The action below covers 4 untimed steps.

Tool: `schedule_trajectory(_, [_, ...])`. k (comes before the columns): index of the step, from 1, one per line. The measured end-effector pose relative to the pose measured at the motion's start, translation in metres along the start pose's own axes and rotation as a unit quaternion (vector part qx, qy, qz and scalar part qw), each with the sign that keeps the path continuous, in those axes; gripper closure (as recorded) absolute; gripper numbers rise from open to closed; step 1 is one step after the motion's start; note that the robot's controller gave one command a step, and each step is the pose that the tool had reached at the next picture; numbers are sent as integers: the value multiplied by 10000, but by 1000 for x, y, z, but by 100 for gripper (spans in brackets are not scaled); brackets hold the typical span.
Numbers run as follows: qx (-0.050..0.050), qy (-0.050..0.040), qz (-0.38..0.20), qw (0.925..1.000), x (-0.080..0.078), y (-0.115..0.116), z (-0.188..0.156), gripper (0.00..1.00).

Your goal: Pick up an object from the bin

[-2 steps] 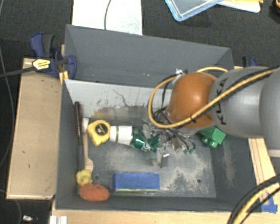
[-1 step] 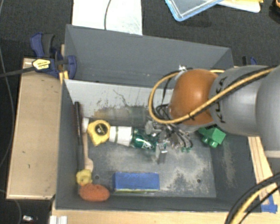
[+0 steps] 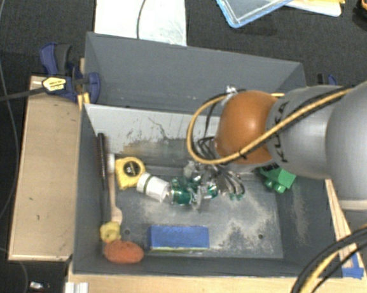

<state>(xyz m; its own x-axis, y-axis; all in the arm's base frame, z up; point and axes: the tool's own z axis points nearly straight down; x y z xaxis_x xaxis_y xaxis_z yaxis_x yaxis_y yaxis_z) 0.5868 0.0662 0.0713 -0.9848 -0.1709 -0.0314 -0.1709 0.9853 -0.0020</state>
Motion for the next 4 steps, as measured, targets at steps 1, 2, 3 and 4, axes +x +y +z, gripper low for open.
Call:
schedule_trajectory(1, [0,-1,0,10000,0,0,0,100])
schedule_trajectory(2, [1,-2,-1,10000,0,0,0,100])
schedule_trajectory(3, [1,-2,-1,10000,0,0,0,100])
schedule_trajectory(4, [3,-32,-61,10000,5,-13,-172,100])
